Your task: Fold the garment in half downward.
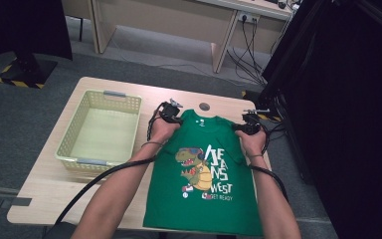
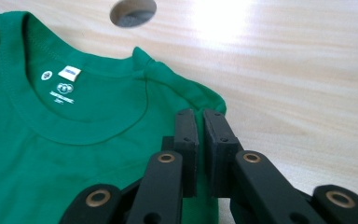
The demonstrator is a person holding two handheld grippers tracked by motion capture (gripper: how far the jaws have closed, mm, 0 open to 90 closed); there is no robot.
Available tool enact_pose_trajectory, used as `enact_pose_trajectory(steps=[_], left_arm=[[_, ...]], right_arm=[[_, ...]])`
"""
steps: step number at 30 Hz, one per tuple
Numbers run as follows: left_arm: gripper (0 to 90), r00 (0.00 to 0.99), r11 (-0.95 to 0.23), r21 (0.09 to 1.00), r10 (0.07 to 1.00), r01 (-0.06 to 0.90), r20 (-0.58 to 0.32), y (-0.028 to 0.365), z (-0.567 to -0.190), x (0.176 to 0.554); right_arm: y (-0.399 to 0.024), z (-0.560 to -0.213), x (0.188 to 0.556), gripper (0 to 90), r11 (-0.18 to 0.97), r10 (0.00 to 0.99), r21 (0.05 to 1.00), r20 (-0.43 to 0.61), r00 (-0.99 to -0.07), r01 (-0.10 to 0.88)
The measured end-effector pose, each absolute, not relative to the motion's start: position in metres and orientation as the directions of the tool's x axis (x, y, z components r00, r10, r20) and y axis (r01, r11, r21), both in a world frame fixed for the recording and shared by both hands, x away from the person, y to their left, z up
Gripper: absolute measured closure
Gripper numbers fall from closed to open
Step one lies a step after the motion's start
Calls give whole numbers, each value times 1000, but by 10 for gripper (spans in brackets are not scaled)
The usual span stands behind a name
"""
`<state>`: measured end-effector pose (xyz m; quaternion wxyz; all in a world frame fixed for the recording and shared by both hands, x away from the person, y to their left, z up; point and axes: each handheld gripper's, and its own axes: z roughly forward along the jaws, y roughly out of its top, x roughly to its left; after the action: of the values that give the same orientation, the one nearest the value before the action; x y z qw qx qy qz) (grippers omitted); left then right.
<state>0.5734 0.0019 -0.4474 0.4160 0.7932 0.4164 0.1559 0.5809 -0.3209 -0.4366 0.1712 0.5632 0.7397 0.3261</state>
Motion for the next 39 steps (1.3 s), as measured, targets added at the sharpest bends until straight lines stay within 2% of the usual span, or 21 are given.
enact_pose_trajectory(steps=[22, 39], left_arm=[[829, 623, -275, 888, 782, 368, -17, 4, -381, 569], [825, 599, -219, 922, 801, 320, -18, 12, -364, 573]], right_arm=[[-317, -385, 574, 847, 131, 946, 778, 88, -313, 615], [-319, -358, 576, 847, 129, 946, 815, 70, -317, 565]])
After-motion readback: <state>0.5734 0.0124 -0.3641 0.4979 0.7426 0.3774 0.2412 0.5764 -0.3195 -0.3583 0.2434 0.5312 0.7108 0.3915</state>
